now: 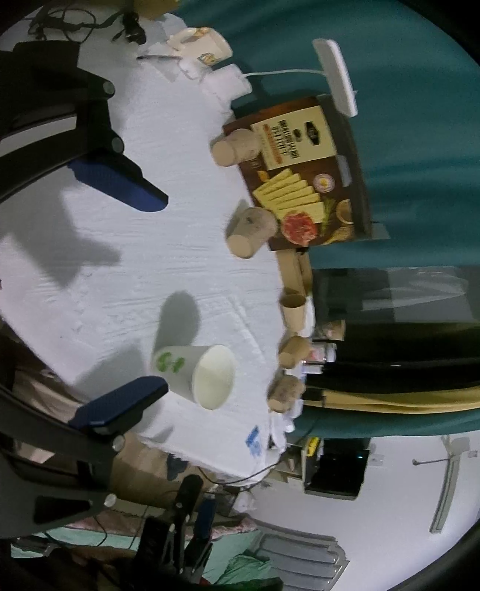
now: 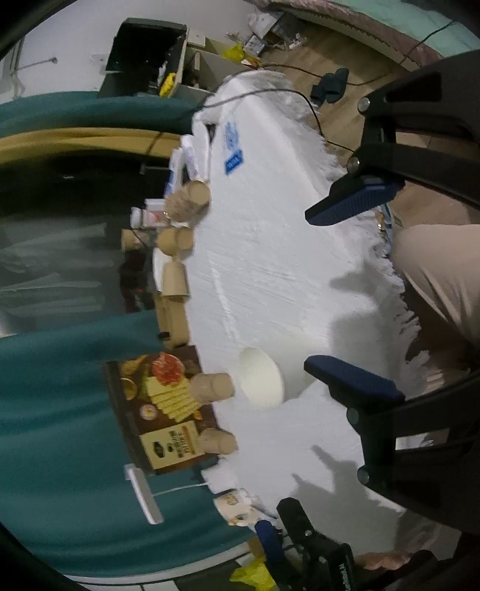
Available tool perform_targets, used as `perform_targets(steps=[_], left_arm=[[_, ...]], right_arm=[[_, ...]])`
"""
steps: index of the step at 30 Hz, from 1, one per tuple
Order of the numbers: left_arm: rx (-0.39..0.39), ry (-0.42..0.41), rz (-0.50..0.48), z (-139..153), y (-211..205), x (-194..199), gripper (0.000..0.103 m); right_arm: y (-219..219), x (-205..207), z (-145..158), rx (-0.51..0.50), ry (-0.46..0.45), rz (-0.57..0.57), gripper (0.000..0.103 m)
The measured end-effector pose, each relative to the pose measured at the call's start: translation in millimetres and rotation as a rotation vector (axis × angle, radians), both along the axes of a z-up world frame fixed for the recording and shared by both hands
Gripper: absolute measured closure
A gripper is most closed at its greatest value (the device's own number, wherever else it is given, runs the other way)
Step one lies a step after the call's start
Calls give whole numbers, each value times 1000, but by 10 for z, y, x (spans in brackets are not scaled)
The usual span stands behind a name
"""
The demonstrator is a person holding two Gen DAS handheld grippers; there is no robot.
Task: Flip cup upright
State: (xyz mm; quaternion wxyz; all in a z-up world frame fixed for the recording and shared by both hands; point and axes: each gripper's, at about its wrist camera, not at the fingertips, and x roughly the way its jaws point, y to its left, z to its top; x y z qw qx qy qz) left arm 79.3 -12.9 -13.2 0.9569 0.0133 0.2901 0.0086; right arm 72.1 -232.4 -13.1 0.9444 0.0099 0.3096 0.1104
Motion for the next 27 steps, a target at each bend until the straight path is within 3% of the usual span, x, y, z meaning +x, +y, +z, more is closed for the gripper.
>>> perform_targets(steps=[3,14,18,27], left_arm=[[27,-39,20,93,-20,-12,2],[55,-127,-1,530,-89,-98,2],[72,-183,-10,721,-83,-145,2],[31,-298,3,1014,59,-265,2]], right_arm=[[-24,-23,145,-18,-39,10,31],[-162,-28,767,-29,-167,7,31],[-188,-102,1052,1,-237,1,23],[-22,-235,1404,10,-324,49,21]])
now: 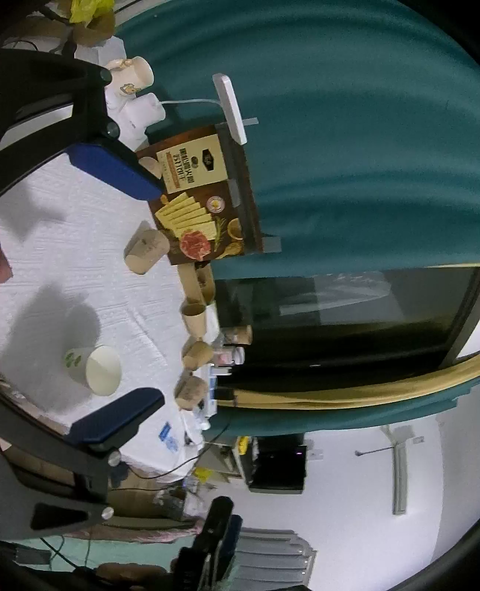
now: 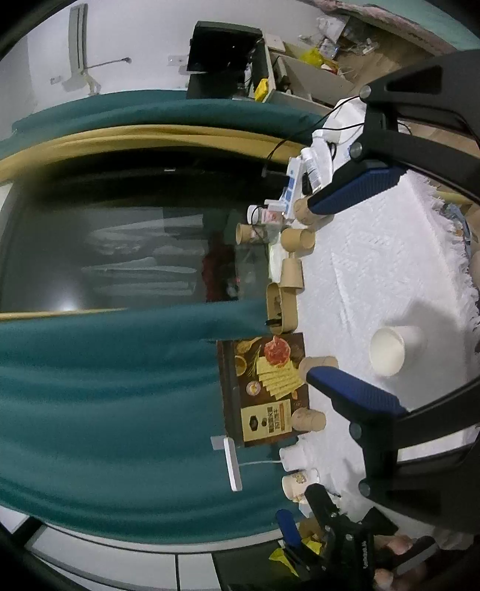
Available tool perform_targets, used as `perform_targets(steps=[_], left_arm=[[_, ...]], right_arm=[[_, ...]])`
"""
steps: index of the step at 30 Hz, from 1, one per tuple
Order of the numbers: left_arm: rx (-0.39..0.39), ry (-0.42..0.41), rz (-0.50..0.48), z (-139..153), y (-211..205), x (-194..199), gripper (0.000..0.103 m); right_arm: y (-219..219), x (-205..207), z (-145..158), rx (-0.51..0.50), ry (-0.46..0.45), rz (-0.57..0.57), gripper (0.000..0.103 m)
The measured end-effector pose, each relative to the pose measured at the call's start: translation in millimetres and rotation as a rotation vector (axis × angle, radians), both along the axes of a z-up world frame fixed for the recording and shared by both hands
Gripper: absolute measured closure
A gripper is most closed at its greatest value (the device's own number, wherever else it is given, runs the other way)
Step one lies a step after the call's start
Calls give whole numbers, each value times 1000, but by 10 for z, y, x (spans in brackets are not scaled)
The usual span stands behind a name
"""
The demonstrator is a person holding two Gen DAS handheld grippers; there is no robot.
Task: Flip cup upright
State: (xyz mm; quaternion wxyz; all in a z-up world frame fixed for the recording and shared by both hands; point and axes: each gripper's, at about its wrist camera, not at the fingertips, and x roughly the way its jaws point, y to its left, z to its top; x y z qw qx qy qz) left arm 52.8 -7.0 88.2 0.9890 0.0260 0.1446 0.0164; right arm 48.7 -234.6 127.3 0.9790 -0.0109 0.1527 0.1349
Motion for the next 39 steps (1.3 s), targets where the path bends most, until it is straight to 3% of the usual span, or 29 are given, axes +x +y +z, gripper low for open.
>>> perform_targets(steps=[4,17,39], left_arm=[[-10,-33,4,5,72,-28,2],[-32,3,59,-135,230,38,2],[-47,1,62,-158,246,26,2]], right_arm=[[98,50,-52,3,20,18,20],[273,238,-318,-2,107,34,20],[321,223,-347,-9,108,52,20]])
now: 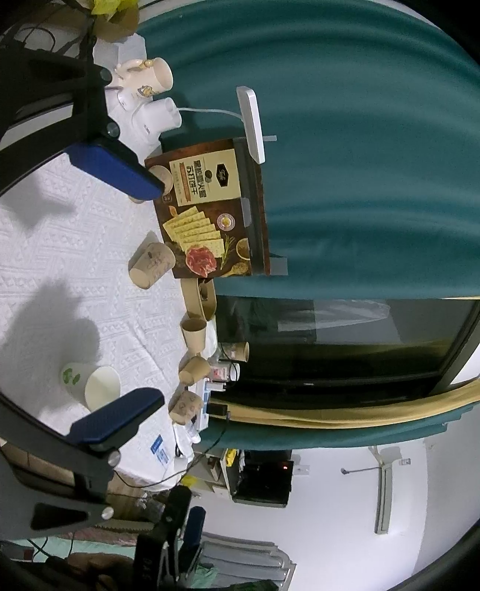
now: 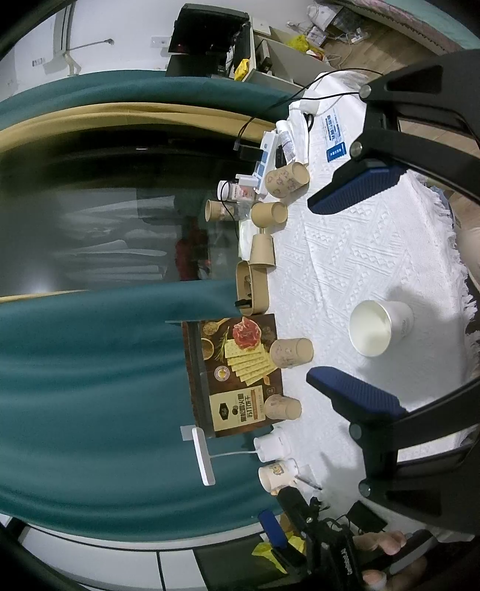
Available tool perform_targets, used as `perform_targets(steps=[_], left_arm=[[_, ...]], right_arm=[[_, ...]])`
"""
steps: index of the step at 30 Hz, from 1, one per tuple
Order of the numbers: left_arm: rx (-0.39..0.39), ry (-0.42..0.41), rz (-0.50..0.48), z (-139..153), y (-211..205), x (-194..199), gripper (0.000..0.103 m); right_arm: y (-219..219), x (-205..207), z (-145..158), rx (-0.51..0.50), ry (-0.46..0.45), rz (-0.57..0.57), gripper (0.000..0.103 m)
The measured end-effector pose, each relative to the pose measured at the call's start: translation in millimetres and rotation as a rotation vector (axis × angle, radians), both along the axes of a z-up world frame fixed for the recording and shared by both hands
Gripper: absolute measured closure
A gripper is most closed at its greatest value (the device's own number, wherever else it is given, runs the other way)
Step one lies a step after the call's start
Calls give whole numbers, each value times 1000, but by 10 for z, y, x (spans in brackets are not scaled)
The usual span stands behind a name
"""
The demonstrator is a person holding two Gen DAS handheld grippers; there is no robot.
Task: Flip cup upright
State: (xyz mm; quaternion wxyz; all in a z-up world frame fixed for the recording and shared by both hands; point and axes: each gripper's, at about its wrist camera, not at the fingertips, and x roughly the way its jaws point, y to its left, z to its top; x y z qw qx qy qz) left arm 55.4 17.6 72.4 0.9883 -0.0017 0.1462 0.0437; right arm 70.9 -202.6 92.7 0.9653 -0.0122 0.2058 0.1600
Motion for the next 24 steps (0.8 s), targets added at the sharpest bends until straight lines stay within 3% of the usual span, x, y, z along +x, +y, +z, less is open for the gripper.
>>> perform_targets(steps=[24], left_arm=[[-25,5,-5,-16,-36,8,2]], right_arm=[[-23,57,-92,2,12,3,20]])
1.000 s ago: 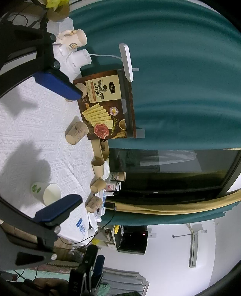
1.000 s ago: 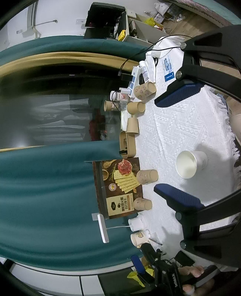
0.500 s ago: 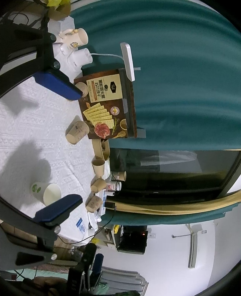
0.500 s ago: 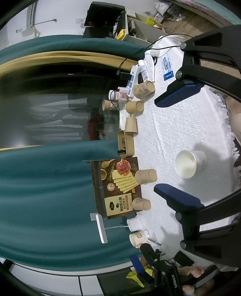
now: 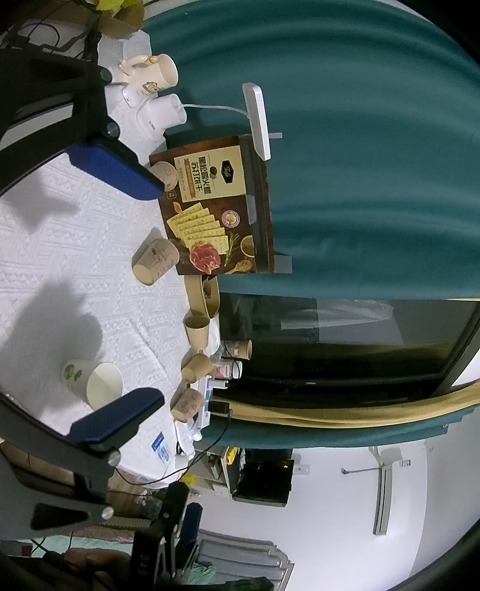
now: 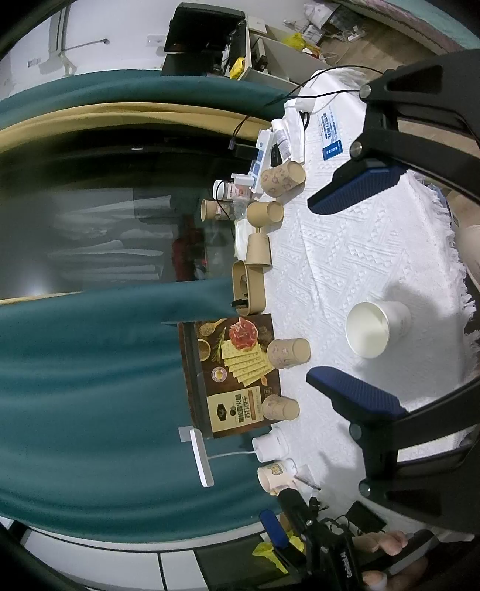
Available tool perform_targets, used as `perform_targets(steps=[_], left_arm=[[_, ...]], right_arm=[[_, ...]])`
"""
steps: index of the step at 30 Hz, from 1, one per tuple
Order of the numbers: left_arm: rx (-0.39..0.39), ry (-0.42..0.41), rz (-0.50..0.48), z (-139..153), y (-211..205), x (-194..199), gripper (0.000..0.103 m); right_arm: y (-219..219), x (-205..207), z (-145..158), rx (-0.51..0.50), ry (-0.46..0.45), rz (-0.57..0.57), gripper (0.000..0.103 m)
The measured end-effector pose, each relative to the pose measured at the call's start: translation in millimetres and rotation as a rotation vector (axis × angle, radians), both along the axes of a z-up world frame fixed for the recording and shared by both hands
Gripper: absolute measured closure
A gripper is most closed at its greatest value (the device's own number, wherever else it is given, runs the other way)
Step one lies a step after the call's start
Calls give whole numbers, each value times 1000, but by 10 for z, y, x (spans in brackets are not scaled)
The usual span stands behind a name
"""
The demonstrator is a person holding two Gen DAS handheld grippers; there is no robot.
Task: Flip cup upright
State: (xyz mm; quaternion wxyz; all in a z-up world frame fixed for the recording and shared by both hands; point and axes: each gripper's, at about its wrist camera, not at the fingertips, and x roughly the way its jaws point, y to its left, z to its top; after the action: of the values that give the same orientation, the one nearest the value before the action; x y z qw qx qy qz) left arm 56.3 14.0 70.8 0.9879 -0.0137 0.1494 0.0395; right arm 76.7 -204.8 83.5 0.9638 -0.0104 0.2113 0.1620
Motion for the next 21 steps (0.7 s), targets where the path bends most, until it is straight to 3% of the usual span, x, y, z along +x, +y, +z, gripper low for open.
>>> perform_targets(steps=[21], left_arm=[[6,-7,-17,41,-39,-8,2]], right_arm=[[-35,-5,-1,1,2,-1,20]])
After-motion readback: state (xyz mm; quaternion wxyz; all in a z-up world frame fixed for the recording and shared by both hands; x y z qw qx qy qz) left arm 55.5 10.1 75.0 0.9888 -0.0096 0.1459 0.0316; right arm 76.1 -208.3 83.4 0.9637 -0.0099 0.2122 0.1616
